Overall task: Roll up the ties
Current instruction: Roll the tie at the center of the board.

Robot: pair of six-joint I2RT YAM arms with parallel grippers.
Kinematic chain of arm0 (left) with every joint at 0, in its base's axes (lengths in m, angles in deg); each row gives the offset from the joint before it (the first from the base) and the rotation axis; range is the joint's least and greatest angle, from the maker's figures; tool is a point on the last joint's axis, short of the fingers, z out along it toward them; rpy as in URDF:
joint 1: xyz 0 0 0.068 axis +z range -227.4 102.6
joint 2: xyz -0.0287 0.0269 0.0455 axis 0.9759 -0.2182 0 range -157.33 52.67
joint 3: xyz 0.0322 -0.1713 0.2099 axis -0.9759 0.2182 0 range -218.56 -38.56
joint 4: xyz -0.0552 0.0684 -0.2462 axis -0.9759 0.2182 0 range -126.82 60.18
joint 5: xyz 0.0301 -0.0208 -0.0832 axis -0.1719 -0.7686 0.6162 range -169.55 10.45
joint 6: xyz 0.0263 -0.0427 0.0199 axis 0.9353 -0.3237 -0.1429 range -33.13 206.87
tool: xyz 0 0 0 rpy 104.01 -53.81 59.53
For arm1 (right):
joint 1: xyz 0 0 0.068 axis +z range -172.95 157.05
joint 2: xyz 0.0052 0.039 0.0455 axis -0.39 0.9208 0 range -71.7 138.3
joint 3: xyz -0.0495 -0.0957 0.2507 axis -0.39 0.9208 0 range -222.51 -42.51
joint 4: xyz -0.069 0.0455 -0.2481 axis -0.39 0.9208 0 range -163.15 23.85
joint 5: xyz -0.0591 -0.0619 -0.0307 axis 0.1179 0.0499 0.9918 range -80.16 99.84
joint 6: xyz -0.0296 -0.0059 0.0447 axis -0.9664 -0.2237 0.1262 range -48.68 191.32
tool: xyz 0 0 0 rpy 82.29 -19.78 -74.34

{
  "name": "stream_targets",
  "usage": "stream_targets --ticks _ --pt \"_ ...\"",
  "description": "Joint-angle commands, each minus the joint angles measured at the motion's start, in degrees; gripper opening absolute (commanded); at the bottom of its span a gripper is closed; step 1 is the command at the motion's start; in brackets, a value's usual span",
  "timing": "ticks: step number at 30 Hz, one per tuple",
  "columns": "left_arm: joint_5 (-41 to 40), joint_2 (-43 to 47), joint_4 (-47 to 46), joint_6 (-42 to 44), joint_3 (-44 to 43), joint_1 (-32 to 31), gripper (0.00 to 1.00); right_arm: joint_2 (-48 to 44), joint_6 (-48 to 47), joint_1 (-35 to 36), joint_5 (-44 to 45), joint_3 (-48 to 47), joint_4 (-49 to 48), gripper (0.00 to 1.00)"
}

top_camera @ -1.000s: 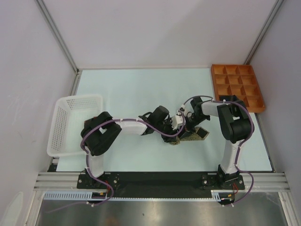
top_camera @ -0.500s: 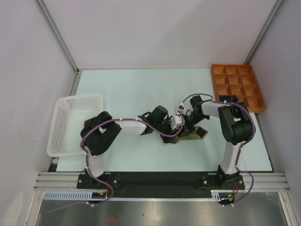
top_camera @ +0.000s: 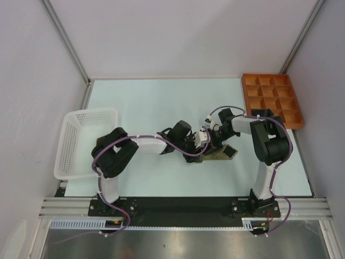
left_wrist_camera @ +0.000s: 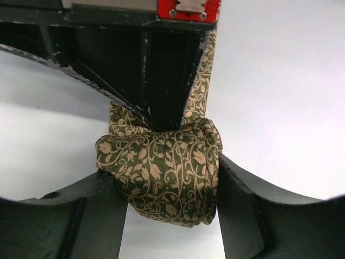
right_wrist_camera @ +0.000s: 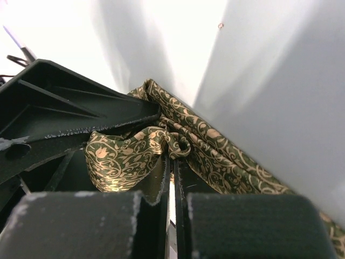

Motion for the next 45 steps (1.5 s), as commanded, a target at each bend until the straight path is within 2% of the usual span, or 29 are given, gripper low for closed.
stream_targets --ticks 1,5,11,13,17,21,25,34,42,45 --pt "-1.03 -0.69 1.73 1.77 -2.84 -0.66 0.63 3.96 0.39 1.07 2.52 1.86 -9.8 0.0" --pt "-4.1 -1.58 5.34 5.73 -4.61 -2.15 0.58 3.87 0.92 1.15 1.2 2.48 -10.59 0.0" --pt "-11.3 -3.86 14.12 11.36 -7.59 -4.97 0.3 3.69 -0.04 0.98 -2.14 0.55 -8.66 0.0" --pt "-12.55 -4.82 17.55 12.32 -8.91 -5.58 0.25 3.78 -0.49 0.8 -2.84 -0.24 -5.95 0.0" --pt "-15.1 -6.67 23.44 13.65 -11.29 -5.85 0.19 2.82 -2.85 -1.3 -4.94 -3.31 0.12 0.1" --pt "-16.86 -7.11 26.87 15.66 -11.9 -5.76 0.18 0.62 -5.32 -4.55 -6.27 -5.78 8.02 0.3" --pt "-16.96 -8.6 28.99 16.63 -13.05 -5.76 0.19 -1.23 -7.43 -6.58 -8.55 -6.14 11.29 0.43" --pt "-16.51 -10.1 30.13 16.9 -14.54 -5.67 0.21 -2.55 -5.67 -5.61 -11.64 -4.91 8.83 0.47" --pt "-16.16 -10.19 29.96 16.81 -14.63 -5.41 0.2 -3.6 -11.29 -13.16 -9.78 -4.82 16.12 0.47" --pt "-16.07 -10.28 29.78 16.73 -14.89 -5.5 0.21 -5.62 -10.86 -13.26 -11.89 -4.38 16.04 0.51"
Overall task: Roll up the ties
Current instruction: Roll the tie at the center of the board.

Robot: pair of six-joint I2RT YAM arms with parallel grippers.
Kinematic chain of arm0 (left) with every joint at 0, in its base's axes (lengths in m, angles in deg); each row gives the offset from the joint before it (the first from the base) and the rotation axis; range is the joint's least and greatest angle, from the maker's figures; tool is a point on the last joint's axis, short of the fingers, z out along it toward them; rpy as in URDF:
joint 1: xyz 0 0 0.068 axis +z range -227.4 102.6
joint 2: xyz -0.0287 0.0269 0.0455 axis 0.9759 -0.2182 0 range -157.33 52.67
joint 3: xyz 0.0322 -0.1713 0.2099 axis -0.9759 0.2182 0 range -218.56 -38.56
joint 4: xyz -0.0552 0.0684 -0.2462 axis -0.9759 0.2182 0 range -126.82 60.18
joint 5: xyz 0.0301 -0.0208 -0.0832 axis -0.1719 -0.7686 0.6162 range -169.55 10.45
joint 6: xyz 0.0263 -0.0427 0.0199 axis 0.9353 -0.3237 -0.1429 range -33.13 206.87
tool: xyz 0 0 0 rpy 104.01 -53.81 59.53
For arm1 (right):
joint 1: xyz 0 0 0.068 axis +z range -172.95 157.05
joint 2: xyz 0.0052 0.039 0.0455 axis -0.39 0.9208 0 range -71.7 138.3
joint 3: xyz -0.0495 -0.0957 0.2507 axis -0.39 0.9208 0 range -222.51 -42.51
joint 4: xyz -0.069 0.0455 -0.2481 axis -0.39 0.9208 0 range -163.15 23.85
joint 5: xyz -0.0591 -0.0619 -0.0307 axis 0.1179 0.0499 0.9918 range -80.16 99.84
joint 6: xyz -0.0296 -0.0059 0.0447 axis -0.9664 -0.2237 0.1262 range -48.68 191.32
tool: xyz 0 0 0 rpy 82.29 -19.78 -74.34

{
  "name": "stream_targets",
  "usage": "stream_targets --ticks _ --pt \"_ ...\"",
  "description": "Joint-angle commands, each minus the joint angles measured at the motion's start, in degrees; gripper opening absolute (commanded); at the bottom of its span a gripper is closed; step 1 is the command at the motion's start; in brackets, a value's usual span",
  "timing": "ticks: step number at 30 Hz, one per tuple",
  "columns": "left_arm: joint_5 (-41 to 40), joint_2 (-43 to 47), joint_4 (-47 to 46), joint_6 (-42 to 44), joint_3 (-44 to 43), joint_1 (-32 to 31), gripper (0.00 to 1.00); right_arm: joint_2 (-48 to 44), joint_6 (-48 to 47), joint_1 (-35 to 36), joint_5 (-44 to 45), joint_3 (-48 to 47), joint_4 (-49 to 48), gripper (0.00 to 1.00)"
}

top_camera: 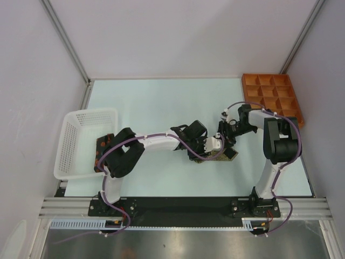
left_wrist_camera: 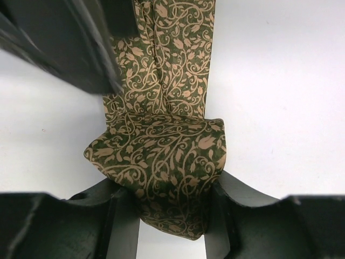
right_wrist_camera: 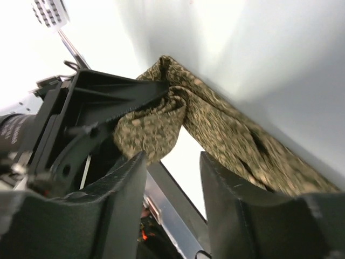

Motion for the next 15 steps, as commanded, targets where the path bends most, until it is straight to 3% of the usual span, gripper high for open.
stream_targets --ticks 1,6,15 --pt "-3.81 -5.03 4.99 2.6 1.61 0.1 0.21 -5.47 -1.38 -0.67 -4.13 -0.03 2.4 0.59" --pt "-3.81 -5.21 5.0 2.78 1.43 0.1 0.23 -6.27 1.96 2.93 -4.93 1.37 -1.28 0.61" --pt "-3.37 -4.68 4.82 2.43 1.34 0.36 0.24 -1.96 3.11 5.66 -2.83 6.47 -6.91 0.47"
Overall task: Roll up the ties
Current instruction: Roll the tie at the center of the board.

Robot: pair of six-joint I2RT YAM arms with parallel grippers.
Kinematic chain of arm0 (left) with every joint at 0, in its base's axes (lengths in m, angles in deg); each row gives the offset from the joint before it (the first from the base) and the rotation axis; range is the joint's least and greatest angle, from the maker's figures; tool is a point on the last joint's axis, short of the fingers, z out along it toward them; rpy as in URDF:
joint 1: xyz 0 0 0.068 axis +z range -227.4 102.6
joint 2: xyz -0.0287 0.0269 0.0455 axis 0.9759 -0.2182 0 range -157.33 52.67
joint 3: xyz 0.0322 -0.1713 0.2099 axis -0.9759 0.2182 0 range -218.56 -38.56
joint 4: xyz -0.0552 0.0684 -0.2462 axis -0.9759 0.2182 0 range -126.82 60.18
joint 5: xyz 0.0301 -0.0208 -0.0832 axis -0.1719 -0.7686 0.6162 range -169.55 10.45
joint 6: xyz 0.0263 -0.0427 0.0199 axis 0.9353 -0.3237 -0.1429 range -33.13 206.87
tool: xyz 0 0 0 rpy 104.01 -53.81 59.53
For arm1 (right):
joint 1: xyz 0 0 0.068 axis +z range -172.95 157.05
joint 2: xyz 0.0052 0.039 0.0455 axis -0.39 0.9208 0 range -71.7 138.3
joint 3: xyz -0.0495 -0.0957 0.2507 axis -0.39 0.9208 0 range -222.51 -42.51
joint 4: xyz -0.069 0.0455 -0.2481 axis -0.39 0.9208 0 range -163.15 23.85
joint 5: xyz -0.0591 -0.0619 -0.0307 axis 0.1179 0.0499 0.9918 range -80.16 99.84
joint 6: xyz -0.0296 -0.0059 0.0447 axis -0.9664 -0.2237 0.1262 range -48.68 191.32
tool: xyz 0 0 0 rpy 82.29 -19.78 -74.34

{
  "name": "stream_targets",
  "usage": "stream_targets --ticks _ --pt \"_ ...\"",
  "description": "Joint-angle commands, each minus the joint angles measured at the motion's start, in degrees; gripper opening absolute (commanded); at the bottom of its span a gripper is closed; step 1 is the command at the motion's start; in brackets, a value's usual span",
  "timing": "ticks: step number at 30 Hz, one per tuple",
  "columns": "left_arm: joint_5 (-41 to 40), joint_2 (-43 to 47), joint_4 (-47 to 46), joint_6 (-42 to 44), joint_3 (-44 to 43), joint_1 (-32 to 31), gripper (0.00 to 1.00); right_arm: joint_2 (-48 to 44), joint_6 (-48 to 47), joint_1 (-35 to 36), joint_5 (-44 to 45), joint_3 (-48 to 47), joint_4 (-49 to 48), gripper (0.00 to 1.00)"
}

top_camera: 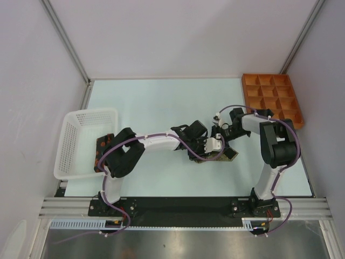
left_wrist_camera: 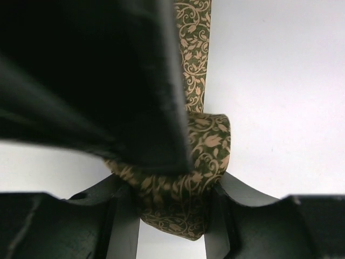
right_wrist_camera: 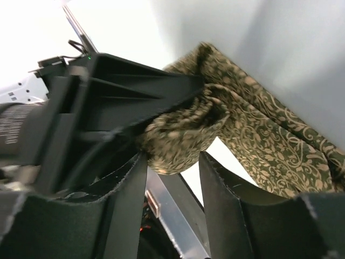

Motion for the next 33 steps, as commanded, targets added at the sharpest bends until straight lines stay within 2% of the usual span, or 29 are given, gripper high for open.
stream_targets --ticks 1,3,6,7,8,9,13,15,17,20,24,26,28,29,33 --pt "-3.57 -4.46 4.16 0.85 1.8 0.34 0.24 2.02 1.45 0.72 0.36 2.23 -2.72 0.45" --pt "-3.57 -4.46 4.16 0.86 1.89 0.51 0.24 2.72 1.54 0.9 0.8 2.06 -3.07 0.43" --pt "-3.39 -4.37 3.9 0.59 1.8 0.6 0.25 3.87 1.46 0.81 0.89 1.71 -3.07 0.3" --pt "-3.31 -4.11 3.73 0.42 1.98 0.69 0.25 4.13 1.28 0.72 1.07 1.62 -3.25 0.18" --pt "-2.96 -4.11 3.64 0.24 1.98 0.69 0.26 4.31 1.28 0.81 1.59 1.45 -3.16 0.12" --pt "-2.78 -4.02 3.64 0.07 1.98 1.04 0.28 4.57 1.02 0.72 3.08 1.36 -3.07 0.01" --pt "-0.5 -2.53 2.76 -1.25 2.33 2.44 0.39 5.89 0.84 -0.16 7.56 1.09 -1.93 0.0" --pt "2.3 -0.25 0.84 -1.6 3.29 3.76 0.52 6.42 0.84 -0.68 10.02 1.09 -1.67 0.0" --pt "3.46 2.03 -1.89 -2.22 5.13 4.55 0.61 6.94 0.84 -0.77 11.35 1.01 -1.75 0.0" --pt "9.43 7.57 -7.6 -2.75 8.12 6.75 0.75 7.56 0.84 -0.6 13.63 0.65 -1.93 0.0" --pt "14.27 12.93 -15.06 -2.75 11.73 8.51 0.82 8.0 0.93 -0.69 15.92 0.04 -2.11 0.0" --pt "16.03 12.77 -15.26 -2.48 12.0 8.6 0.89 8.35 0.84 -0.6 17.14 -0.05 -2.19 0.0" --pt "18.47 11.89 -15.26 -3.01 11.82 8.78 0.91 8.79 0.84 -0.42 17.77 -0.05 -2.19 0.0" --pt "19.19 11.63 -15.35 -3.1 12.0 8.69 0.99 8.88 0.84 -0.34 18.81 -0.14 -2.02 0.0" --pt "21.04 9.87 -17.88 -4.85 12.44 8.34 0.99 9.23 0.84 0.19 21.01 -0.57 -1.23 0.0"
